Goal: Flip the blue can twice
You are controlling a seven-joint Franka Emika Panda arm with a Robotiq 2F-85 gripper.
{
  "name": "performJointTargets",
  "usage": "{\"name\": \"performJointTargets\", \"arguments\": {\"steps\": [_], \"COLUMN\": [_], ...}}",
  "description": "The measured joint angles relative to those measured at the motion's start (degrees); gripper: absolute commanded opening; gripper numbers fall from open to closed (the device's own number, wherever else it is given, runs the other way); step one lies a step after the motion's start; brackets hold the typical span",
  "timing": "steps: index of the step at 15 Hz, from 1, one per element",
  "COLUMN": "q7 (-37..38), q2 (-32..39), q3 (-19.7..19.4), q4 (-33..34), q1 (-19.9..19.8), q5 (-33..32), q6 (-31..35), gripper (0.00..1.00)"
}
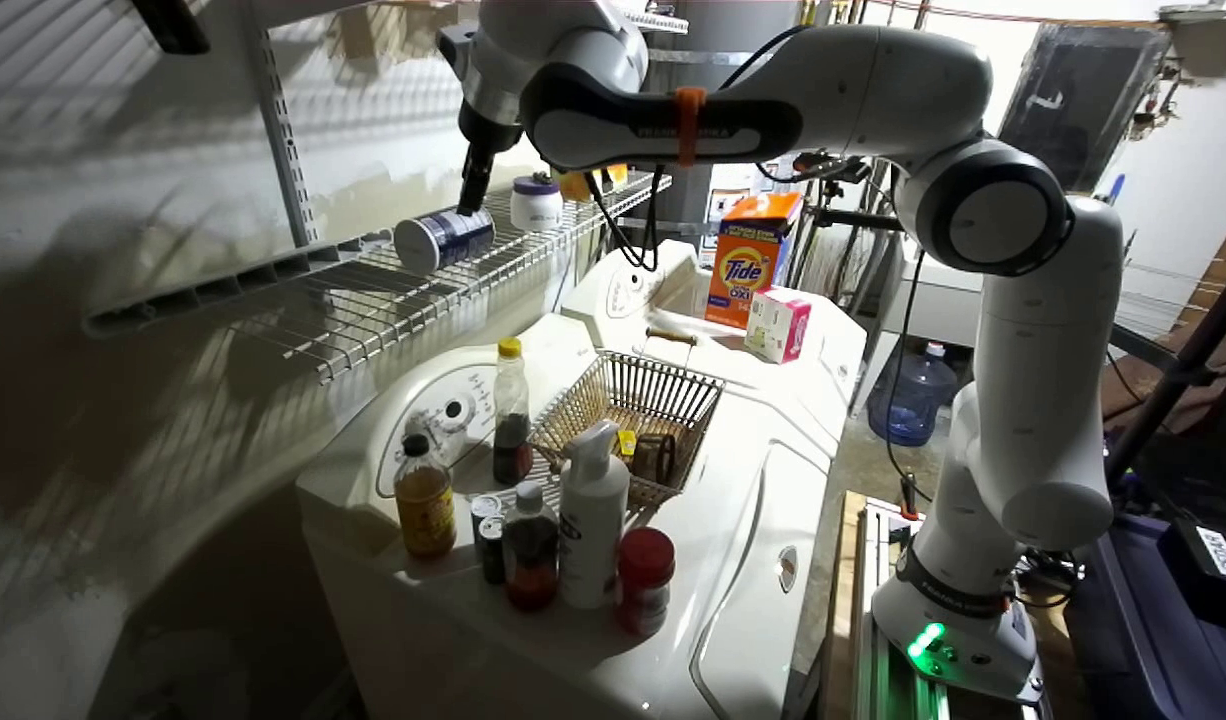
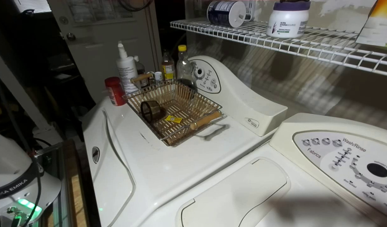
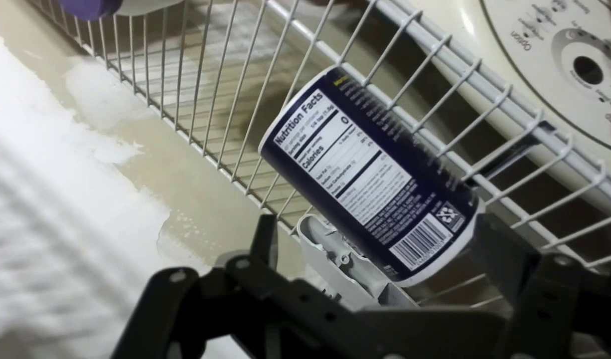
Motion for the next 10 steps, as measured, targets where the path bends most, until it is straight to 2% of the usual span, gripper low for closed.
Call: {"name": "performJointTargets", "arguments": {"steps": [6, 10], "q7": [5.82, 6.73], "q2": [-4.06, -4.40], "q3": [-0.24, -0.25], "q4": [0.86, 0.94], "q1": [-1.05, -1.19], "q5": [9.88, 10.51], "q6": [-11.39, -12.28], "gripper": [1.00, 1.00]}}
